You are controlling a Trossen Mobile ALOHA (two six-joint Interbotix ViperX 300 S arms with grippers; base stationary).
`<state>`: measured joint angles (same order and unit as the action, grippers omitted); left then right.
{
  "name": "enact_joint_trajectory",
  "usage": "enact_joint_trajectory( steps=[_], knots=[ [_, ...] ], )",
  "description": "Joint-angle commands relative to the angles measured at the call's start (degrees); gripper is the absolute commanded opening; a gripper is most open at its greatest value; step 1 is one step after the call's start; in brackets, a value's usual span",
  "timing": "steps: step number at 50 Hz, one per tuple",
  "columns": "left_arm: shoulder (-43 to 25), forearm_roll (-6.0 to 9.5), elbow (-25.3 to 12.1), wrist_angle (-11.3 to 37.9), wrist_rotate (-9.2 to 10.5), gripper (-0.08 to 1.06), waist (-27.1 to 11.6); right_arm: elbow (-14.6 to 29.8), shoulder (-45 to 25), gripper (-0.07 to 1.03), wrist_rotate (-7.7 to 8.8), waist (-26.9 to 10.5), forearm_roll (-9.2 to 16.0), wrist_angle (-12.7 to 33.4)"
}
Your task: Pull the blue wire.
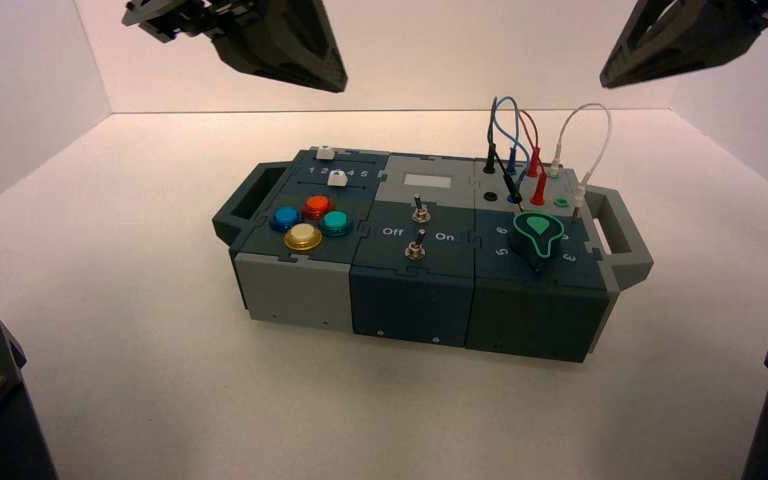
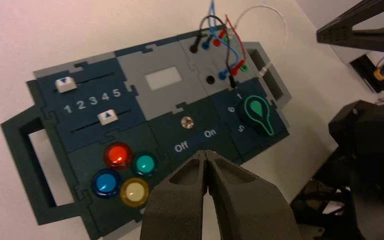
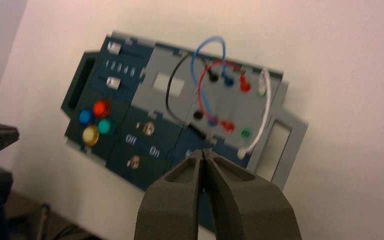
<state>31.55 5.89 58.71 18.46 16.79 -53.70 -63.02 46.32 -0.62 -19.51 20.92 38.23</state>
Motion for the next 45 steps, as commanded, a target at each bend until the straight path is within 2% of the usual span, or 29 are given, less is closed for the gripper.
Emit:
enact_joint_trajectory(
  steps=[1, 6, 14, 16, 17, 20, 24, 25, 26, 30, 35, 39, 41, 45],
  knots=[
    [-0.97, 0.26, -2.46, 0.09, 0.53, -0.03, -2.37, 0.53, -0.26, -0.02, -0.26, -0.09, 2.11, 1.58],
    [-1.67, 0.18, -2.72, 0.09, 1.05, -0.03, -4.13, -0.62, -0.35, -0.02, -0.09, -0.26, 3.78, 1.76],
    [-2.29, 0.26, -2.81, 0.09, 1.32, -0.03, -4.83, -1.85, -0.44, -0.02, -0.09, -0.35, 5.10, 1.67],
    [-2.46, 0.26, -2.81, 0.09, 1.32, -0.03, -4.75, -2.11, -0.53, -0.02, 0.00, -0.35, 5.98, 1.49],
    [-2.55, 0.26, -2.81, 0.09, 1.32, -0.03, -4.83, -2.55, -0.62, -0.02, 0.53, -0.44, 7.47, 1.49],
    [-2.81, 0.26, -2.81, 0.00, 1.32, -0.03, -4.75, -2.99, -0.79, 0.05, 0.97, -1.14, 8.70, 1.41],
    [-2.90, 0.26, -2.81, -0.09, 1.32, -0.03, -4.75, -3.16, -0.79, 0.11, 0.97, -1.58, 9.05, 1.23],
    [-2.90, 0.26, -2.90, -0.26, 1.32, -0.03, -4.75, -3.34, -0.79, 0.17, 0.97, -2.20, 9.40, 1.05],
    [-2.99, 0.26, -2.90, -0.26, 1.23, -0.03, -4.75, -3.34, -0.88, 0.18, 0.97, -2.37, 9.58, 0.88],
    [-3.16, 0.26, -2.81, -0.70, 1.23, -0.03, -4.83, -3.60, -1.05, 0.19, 0.79, -4.39, 10.20, -0.35],
    [-3.43, 0.18, -2.90, -1.05, 1.05, -0.03, -4.75, -3.69, -2.02, 0.19, 0.70, -5.01, 10.37, -1.41],
    [-4.04, 0.00, -2.99, -1.32, 0.97, -0.03, -4.83, -2.90, -5.89, 0.19, 1.14, -5.01, 10.37, -2.20],
    [-4.75, -0.09, -3.08, -1.41, 0.79, -0.03, -4.75, -1.05, -11.07, 0.19, 2.29, -5.45, 10.28, -2.99],
    [-5.19, -0.09, -3.25, -1.41, 0.79, -0.03, -4.75, 0.79, -15.56, 0.19, 2.64, -6.24, 9.93, -3.96]
  ],
)
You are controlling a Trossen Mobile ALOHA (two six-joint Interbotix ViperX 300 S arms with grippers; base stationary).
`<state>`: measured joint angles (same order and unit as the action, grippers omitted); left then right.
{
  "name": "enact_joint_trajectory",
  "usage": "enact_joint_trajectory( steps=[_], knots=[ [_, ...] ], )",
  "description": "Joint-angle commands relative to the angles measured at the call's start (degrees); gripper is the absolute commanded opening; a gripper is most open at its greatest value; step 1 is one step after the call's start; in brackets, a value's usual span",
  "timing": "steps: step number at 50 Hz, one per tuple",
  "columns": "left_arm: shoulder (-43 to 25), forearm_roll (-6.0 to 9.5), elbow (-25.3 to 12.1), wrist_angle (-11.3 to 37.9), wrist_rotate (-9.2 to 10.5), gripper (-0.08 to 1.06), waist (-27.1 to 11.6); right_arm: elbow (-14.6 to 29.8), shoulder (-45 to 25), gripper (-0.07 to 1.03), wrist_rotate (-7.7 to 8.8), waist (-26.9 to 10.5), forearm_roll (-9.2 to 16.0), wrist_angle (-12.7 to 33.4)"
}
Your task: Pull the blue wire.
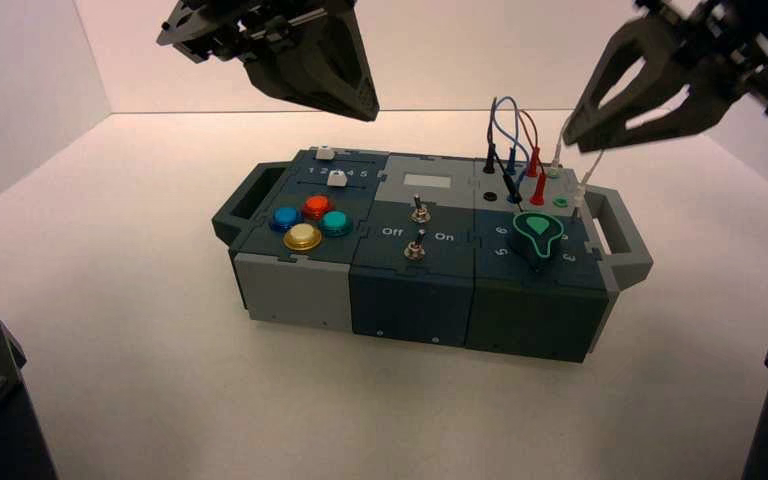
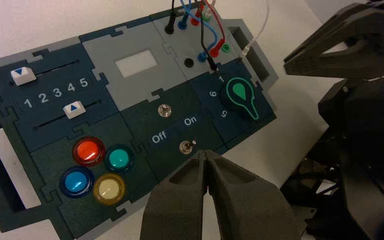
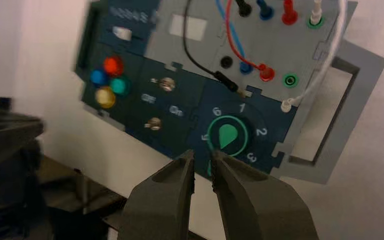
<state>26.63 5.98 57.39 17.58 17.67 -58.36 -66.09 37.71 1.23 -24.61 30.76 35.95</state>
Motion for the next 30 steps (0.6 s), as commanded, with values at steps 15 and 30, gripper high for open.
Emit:
enact_joint_trajectory(
  steps=[15, 30],
  knots=[
    [-0.18, -0.26, -2.37, -0.35, -0.18, -0.03, -0.09, 5.89, -12.66, 0.19, 0.88, -2.20, 0.00, -4.66],
    [0.00, -0.26, -2.46, 0.00, -0.26, -0.03, -0.09, 6.68, -15.64, 0.18, 0.53, -2.11, -2.46, -6.59]
  ],
)
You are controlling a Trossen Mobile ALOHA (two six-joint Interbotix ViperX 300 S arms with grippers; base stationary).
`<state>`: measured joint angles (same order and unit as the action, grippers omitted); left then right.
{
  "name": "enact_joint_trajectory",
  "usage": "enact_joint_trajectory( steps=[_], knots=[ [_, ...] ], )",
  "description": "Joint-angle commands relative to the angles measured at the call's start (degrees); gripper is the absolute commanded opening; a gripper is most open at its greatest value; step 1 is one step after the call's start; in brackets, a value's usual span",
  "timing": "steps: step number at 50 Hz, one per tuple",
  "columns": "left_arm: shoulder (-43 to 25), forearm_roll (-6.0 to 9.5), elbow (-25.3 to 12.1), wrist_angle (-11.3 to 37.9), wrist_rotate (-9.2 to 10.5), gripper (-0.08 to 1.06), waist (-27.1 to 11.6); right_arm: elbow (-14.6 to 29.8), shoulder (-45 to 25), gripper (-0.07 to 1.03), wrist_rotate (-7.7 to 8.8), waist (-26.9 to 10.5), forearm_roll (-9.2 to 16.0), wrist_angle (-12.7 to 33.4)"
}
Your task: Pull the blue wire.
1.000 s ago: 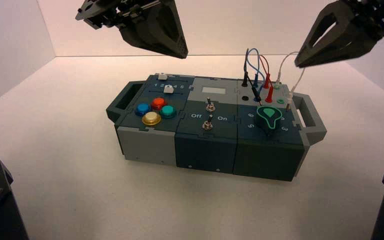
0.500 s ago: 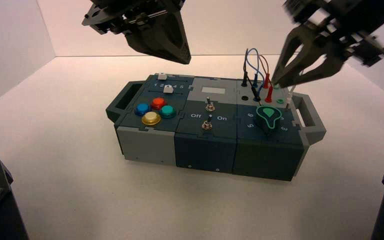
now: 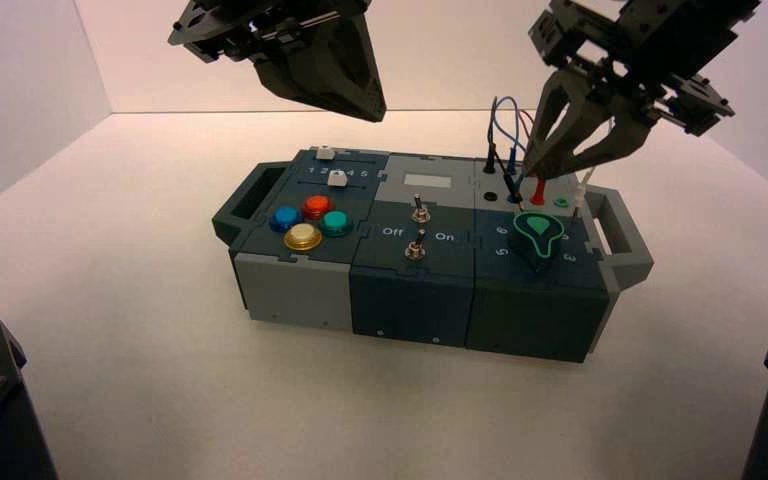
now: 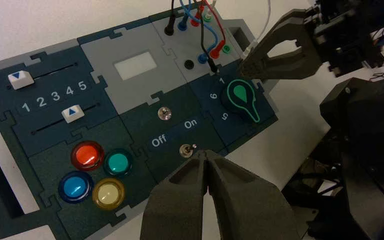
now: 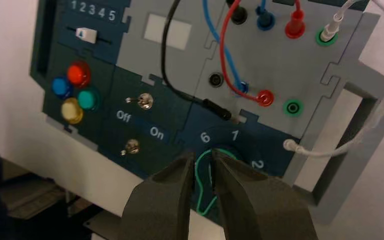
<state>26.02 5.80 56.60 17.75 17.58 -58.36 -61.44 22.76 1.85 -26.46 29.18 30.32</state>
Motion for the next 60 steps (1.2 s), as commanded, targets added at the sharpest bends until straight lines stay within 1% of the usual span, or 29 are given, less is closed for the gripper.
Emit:
enact_joint_trajectory(
  steps=[1, 9, 23, 38, 48, 60],
  knots=[
    [0.62, -0.18, -1.67, -0.18, -0.26, -0.03, -0.09, 2.20, -0.88, 0.18, -0.09, -0.26, -0.97, -1.05],
    [0.53, -0.18, -2.11, -0.09, -0.53, -0.03, -0.18, 3.96, -2.90, 0.18, -0.18, 0.00, -2.90, -1.05],
    [0.26, -0.26, -3.25, 0.97, -0.97, -0.03, -0.09, 5.89, -5.80, 0.18, -0.35, 0.18, -4.57, -1.32],
    [0.18, -0.44, -3.34, 1.05, -1.05, -0.03, -0.09, 5.71, -7.29, 0.18, -0.44, 0.79, -4.92, -1.32],
    [0.09, -0.62, -3.43, 1.05, -1.14, -0.03, -0.09, 5.27, -7.21, 0.18, -0.62, 2.02, -5.80, -1.41],
    [0.18, -0.62, -3.52, 1.05, -1.41, -0.03, -0.18, 5.71, -7.91, 0.18, -0.62, 2.11, -6.06, -2.20]
  ],
)
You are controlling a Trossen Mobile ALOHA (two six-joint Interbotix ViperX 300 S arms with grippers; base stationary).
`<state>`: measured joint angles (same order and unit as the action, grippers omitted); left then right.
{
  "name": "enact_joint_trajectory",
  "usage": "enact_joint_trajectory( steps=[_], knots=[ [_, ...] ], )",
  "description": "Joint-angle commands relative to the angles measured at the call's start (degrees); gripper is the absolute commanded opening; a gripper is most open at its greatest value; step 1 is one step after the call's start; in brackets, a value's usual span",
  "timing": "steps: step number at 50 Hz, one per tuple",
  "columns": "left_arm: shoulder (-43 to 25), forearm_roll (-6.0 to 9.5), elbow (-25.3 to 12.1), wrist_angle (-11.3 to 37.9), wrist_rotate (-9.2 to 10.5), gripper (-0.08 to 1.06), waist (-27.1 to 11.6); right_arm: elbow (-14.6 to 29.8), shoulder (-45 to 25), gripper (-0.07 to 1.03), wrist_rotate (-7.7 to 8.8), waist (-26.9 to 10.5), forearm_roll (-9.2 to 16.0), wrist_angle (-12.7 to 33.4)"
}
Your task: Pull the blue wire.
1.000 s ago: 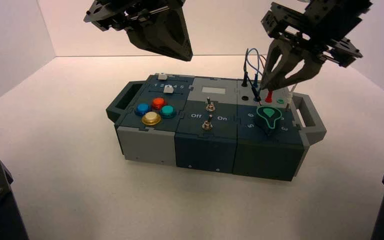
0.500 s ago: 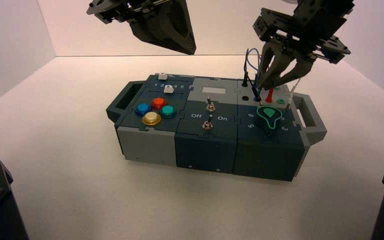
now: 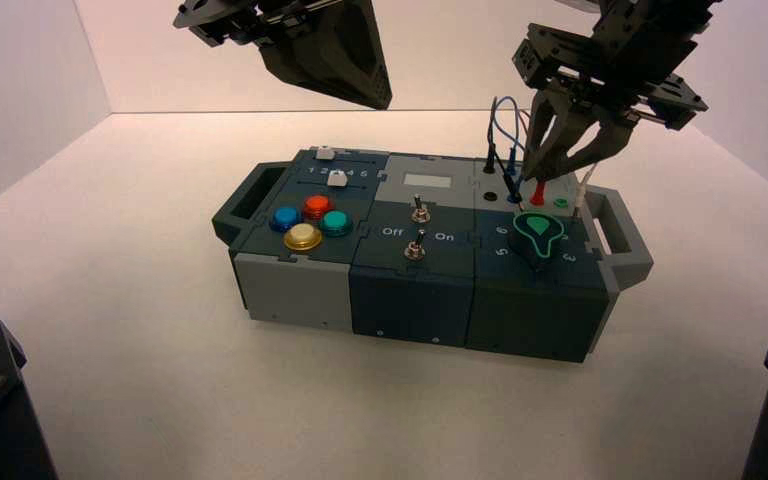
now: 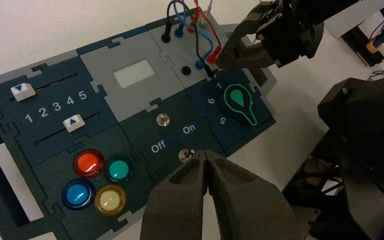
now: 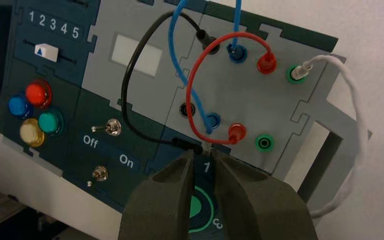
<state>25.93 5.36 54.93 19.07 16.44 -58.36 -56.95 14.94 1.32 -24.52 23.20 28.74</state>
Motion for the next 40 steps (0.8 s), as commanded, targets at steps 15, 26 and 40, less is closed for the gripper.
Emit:
enact_joint_trajectory(
  steps=[15, 26, 40],
  knots=[
    [0.26, -0.35, -2.02, 0.26, -0.26, -0.03, -0.09, 1.32, -2.64, 0.18, -0.18, 0.18, -0.09, -2.81],
    [0.26, -0.44, -2.20, 0.35, -0.53, -0.03, -0.09, 2.46, -3.87, 0.18, -0.18, 0.18, -0.79, -3.25],
    [0.18, -0.53, -2.55, 0.44, -0.70, -0.03, -0.09, 4.48, -5.80, 0.18, -0.18, 0.18, -1.85, -3.25]
  ],
)
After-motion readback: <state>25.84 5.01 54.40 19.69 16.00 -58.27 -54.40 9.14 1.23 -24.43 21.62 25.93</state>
